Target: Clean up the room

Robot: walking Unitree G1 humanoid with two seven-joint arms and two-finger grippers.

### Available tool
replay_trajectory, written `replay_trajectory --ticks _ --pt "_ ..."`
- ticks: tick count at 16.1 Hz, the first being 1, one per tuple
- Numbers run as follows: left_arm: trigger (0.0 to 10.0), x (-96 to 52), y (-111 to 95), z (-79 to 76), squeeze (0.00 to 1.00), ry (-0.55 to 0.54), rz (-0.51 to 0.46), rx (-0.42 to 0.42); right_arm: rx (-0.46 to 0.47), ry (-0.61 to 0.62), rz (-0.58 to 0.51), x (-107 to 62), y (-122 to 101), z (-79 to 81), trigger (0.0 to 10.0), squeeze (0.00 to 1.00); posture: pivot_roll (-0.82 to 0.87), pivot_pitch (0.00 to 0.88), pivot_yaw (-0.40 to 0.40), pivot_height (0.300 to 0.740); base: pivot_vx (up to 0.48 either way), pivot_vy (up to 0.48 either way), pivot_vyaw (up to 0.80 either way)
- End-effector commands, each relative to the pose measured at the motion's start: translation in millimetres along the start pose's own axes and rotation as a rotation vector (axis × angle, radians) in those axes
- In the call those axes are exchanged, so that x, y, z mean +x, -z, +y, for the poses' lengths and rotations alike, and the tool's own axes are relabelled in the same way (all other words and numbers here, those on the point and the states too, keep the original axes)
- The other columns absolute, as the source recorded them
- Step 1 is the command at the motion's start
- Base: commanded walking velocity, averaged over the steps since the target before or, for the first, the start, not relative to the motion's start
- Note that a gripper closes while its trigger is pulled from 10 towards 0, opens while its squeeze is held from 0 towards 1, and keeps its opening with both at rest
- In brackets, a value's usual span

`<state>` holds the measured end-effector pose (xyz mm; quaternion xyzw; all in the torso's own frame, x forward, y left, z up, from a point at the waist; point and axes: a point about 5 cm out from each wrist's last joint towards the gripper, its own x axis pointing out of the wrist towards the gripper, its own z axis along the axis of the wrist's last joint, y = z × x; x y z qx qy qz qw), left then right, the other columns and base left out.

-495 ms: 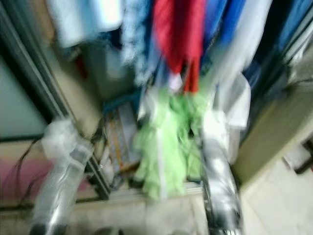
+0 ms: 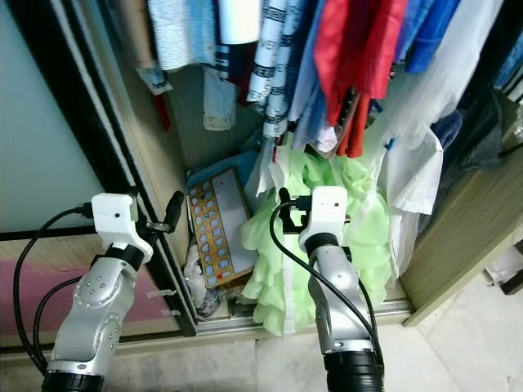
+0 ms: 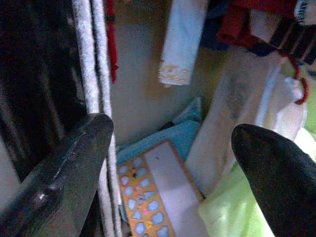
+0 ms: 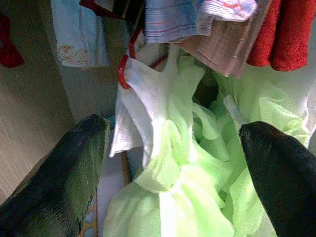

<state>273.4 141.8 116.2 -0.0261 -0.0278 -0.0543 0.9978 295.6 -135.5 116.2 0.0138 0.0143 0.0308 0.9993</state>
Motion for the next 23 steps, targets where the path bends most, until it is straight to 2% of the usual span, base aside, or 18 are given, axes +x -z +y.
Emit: replay_trajectory --ticks 1,2,3,5,10,12,15,19,23 --pt "10.0 -2.9 -0.5 6.5 0.0 -0.028 -0.034 0.044 0.004 -0.002 -0.035 -1.0 -5.6 -3.9 10.0 0.0 0.04 0.0 0.02 0.74 0.0 0.0 0.0" --pt "10.0 -7.8 1.5 9.1 0.0 -0.026 -0.047 0.109 0.011 -0.02 -0.052 -6.9 -5.6 -6.3 10.0 0.0 0.04 0.0 0.018 0.74 0.0 0.0 0.0" --pt "10.0 -11.0 4.2 11.6 0.0 -0.041 -0.039 0.12 0.004 -0.023 -0.046 -10.3 -3.4 -7.4 10.0 0.0 0.03 0.0 0.019 0.74 0.0 0.0 0.0" --pt "10.0 -12.2 10.0 17.5 0.0 -0.07 0.015 0.103 0.011 -0.019 -0.018 -16.0 3.4 -9.0 10.0 0.0 0.03 0.0 0.02 0.74 0.0 0.0 0.0" --pt "10.0 -7.4 9.1 7.7 0.0 -0.006 0.003 0.076 0.011 -0.025 -0.026 -12.1 1.9 -6.3 10.0 0.0 0.03 0.0 0.026 0.74 0.0 0.0 0.0" --pt "10.0 -8.7 9.5 8.7 0.0 -0.05 0.036 0.132 0.003 -0.034 -0.015 -12.8 4.2 -7.2 10.0 0.0 0.04 0.0 0.022 0.74 0.0 0.0 0.0" --pt "10.0 -10.9 11.7 4.6 0.0 0.021 0.05 0.065 -0.023 -0.065 -0.02 -9.2 2.5 -2.4 10.0 0.0 0.04 0.0 0.015 0.74 0.0 0.0 0.8" --pt "10.0 -11.3 9.3 0.4 0.0 0.024 0.033 0.103 -0.036 -0.079 -0.019 -7.2 1.1 -3.0 10.0 0.0 0.04 0.0 0.002 0.74 0.0 0.0 0.8" --pt "10.0 -9.8 11.3 -4.4 0.0 0.038 0.05 0.092 -0.039 -0.092 -0.02 -4.3 -0.1 -1.3 10.0 0.0 0.04 0.0 -0.001 0.74 0.0 0.0 0.8"
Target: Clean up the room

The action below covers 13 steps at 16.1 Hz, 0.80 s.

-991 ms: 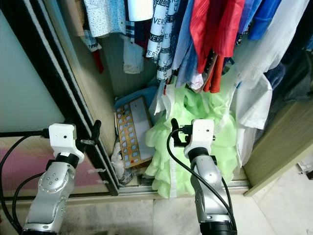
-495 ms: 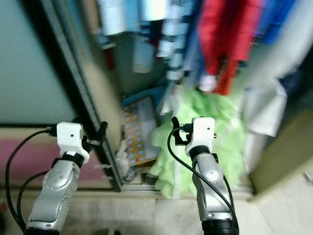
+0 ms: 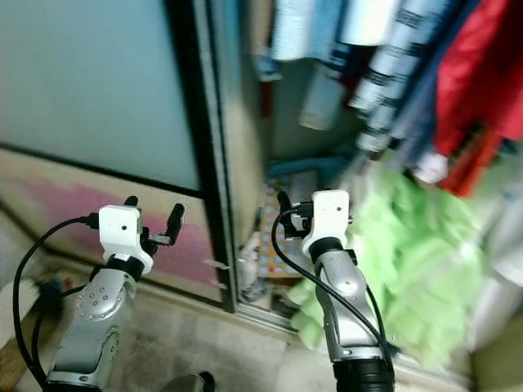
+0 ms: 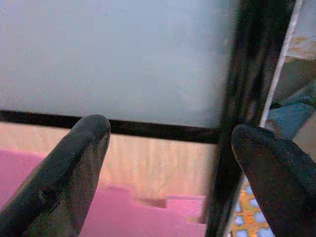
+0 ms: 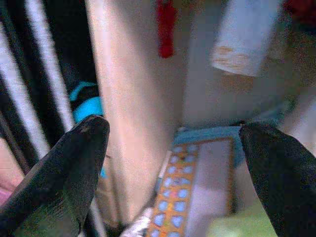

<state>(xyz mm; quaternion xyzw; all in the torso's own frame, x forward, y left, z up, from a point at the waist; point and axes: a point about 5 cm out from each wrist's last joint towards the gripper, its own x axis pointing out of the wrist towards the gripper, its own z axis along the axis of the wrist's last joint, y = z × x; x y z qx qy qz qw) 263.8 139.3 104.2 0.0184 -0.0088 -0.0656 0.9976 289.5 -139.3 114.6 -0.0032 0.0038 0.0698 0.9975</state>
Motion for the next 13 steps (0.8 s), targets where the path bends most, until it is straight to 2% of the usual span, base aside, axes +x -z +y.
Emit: replay_trajectory --ticks 1,4,5,10,12,13 --pt "10.0 0.6 -0.3 -2.6 0.0 0.022 0.008 0.007 -0.003 -0.016 -0.002 2.7 -2.0 2.2 10.0 0.0 0.04 0.0 -0.001 0.74 0.0 0.0 0.8" --pt "10.0 2.1 -1.5 -7.1 0.0 0.041 0.005 -0.003 -0.004 -0.021 -0.003 4.1 -2.5 2.2 10.0 0.0 0.04 0.0 -0.002 0.74 0.0 0.0 0.8" --pt "10.0 2.3 -2.8 -9.6 0.0 0.04 0.001 0.033 -0.002 -0.02 -0.004 4.9 -2.7 2.2 10.0 0.0 0.04 0.0 0.003 0.74 0.0 0.0 0.8" --pt "10.0 4.4 -2.5 -10.1 0.0 0.047 0.012 -0.001 0.008 -0.019 -0.013 8.2 -4.8 5.1 10.0 0.0 0.03 0.0 0.014 0.74 0.0 0.0 0.8" --pt "10.0 4.9 -4.0 -10.0 0.0 0.039 0.008 0.007 0.012 -0.011 -0.009 6.6 -4.4 4.1 10.0 0.0 0.03 0.0 0.009 0.74 0.0 0.0 0.8" --pt "10.0 2.8 -7.8 -9.3 0.0 0.033 0.002 0.011 0.006 -0.007 0.001 -0.3 -3.1 0.9 10.0 0.0 0.03 0.0 0.006 0.74 0.0 0.0 0.8"
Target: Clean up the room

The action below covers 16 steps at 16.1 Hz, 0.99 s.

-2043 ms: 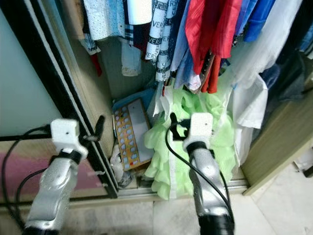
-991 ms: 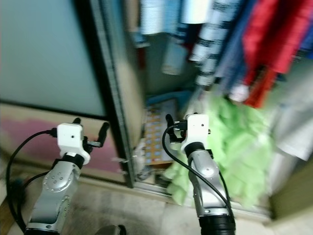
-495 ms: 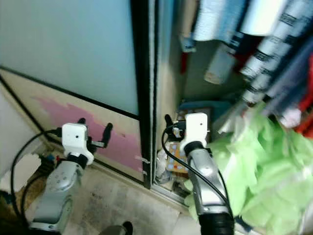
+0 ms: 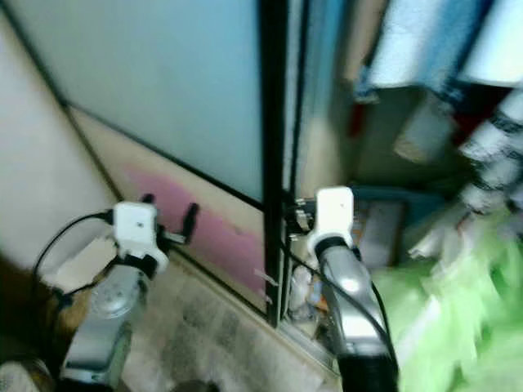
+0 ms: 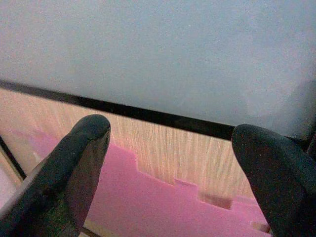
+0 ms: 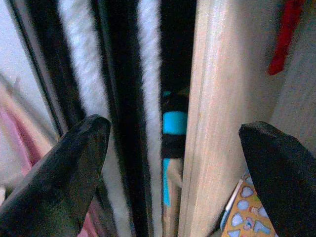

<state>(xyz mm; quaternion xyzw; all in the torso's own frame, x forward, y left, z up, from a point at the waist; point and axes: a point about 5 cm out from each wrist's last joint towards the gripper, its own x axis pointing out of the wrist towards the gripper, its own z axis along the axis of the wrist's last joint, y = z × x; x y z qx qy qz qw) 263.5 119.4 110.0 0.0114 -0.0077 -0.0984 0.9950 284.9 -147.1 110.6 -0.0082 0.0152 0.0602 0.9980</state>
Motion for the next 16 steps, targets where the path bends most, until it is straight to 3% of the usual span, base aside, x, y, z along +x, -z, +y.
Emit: replay_trajectory --ticks 1,4,8,12,16 --pt "10.0 -6.3 -5.1 11.8 0.0 -0.03 0.004 0.022 -0.002 -0.024 -0.01 -8.0 -4.8 2.5 10.0 0.0 0.03 0.0 0.005 0.74 0.0 0.0 0.0" --pt "10.0 -29.4 -6.2 24.5 0.0 -0.052 0.035 0.029 -0.106 -0.033 0.036 -55.4 3.2 -13.8 10.0 0.0 0.02 0.0 0.009 0.74 0.0 0.0 0.0" --pt "10.0 -48.3 4.7 30.6 0.0 -0.07 0.101 0.059 -0.101 -0.053 0.15 -86.9 17.6 -22.9 10.0 0.0 0.01 0.0 0.014 0.74 0.0 0.0 0.0" --pt "10.0 -51.2 4.9 29.8 0.0 -0.091 0.123 0.056 -0.103 -0.137 0.155 -87.2 19.9 -16.0 10.0 0.0 0.01 0.0 0.011 0.74 0.0 0.0 0.54" --pt "10.0 -49.7 3.8 29.5 0.0 -0.097 0.124 0.06 -0.091 -0.155 0.146 -72.7 22.4 -15.3 10.0 0.0 0.02 0.0 0.003 0.74 0.0 0.0 0.8"
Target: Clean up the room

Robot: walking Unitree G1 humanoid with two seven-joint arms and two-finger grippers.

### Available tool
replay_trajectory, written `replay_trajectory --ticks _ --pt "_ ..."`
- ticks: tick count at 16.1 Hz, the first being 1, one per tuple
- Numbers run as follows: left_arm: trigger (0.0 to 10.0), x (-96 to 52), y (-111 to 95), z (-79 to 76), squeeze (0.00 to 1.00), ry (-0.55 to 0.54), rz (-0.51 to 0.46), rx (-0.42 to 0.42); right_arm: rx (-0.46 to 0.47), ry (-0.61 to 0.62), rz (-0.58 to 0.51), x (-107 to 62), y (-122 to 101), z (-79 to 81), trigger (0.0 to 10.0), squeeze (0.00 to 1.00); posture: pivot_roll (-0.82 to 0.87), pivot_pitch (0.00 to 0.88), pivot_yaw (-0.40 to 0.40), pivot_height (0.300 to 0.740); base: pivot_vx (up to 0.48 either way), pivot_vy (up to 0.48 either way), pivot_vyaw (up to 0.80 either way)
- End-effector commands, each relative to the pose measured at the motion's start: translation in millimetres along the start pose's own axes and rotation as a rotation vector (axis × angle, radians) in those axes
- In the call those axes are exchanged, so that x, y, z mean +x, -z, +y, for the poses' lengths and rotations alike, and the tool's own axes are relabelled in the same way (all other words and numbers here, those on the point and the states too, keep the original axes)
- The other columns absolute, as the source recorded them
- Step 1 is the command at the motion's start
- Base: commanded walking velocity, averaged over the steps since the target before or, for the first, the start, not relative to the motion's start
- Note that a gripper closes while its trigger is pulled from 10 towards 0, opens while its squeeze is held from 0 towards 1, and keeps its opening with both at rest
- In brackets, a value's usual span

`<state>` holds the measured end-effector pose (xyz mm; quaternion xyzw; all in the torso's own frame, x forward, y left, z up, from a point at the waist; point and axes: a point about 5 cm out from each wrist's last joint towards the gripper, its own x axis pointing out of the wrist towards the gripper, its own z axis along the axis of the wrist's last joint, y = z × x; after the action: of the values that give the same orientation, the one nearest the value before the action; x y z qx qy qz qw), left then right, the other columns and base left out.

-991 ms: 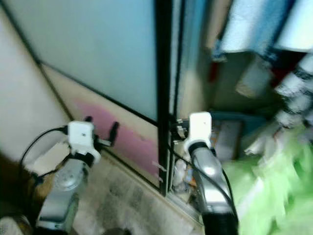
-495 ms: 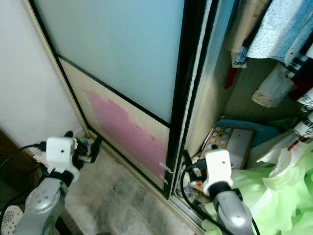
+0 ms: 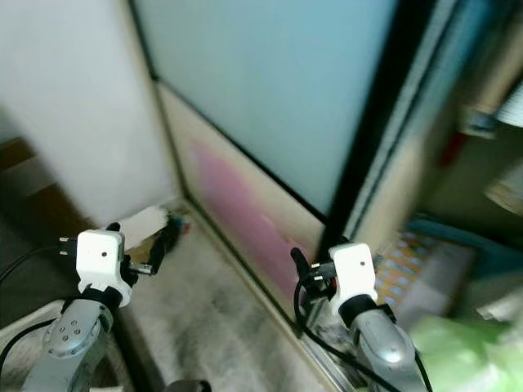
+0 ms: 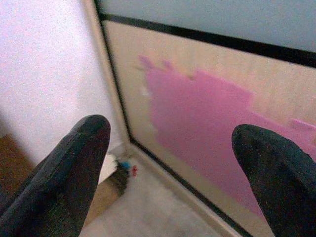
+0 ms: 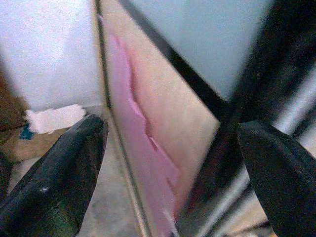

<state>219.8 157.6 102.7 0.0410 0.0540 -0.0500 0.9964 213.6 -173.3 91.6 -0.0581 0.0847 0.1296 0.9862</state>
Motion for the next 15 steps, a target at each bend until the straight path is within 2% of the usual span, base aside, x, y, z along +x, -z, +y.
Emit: replay_trajectory --ticks 1,5,6,7,10,11,12,14,15 --pt "10.0 0.5 -3.7 0.8 0.0 -0.004 -0.006 0.012 0.005 -0.015 -0.002 2.8 0.3 1.6 10.0 0.0 0.02 0.0 0.003 0.74 0.0 0.0 0.8" --pt "10.0 4.6 -5.0 1.2 0.0 -0.039 -0.012 0.018 0.011 -0.024 -0.012 10.3 0.9 -0.5 10.0 0.0 0.02 0.0 0.002 0.74 0.0 0.0 0.8" --pt "10.0 6.7 -3.6 2.2 0.0 -0.06 -0.009 0.014 0.011 -0.025 -0.024 15.8 -0.4 -3.2 10.0 0.0 0.02 0.0 -0.005 0.74 0.0 0.0 0.8" --pt "10.0 9.1 -1.8 2.5 0.0 -0.078 -0.01 0.006 0.01 -0.025 -0.056 26.5 -10.8 -2.7 10.0 0.0 0.02 0.0 -0.011 0.74 0.0 0.0 0.8" --pt "10.0 14.8 -7.2 -2.2 0.0 -0.128 -0.057 0.02 0.018 -0.097 -0.11 58.5 -26.5 17.5 10.0 0.0 0.11 0.0 -0.07 0.74 0.0 0.0 0.8" --pt "10.0 22.4 -16.5 1.1 0.0 -0.157 -0.105 0.035 0.03 -0.12 -0.133 74.0 -35.9 28.3 10.0 0.0 0.12 0.0 -0.075 0.74 0.0 0.0 0.8" --pt "10.0 30.6 -18.9 3.0 0.0 -0.18 -0.115 0.025 0.031 -0.134 -0.145 84.9 -41.6 36.1 10.0 0.0 0.11 0.0 -0.068 0.74 0.0 0.0 0.8" --pt "10.0 46.1 -28.9 -7.1 0.0 -0.14 -0.165 0.03 0.027 -0.143 -0.163 104.0 -49.0 45.7 10.0 0.0 0.1 0.0 -0.042 0.74 0.0 0.0 0.8" --pt "10.0 48.1 -30.3 -8.0 0.0 -0.137 -0.173 0.035 0.029 -0.141 -0.166 106.7 -50.1 45.9 10.0 0.0 0.1 0.0 -0.042 0.74 0.0 0.0 0.8"
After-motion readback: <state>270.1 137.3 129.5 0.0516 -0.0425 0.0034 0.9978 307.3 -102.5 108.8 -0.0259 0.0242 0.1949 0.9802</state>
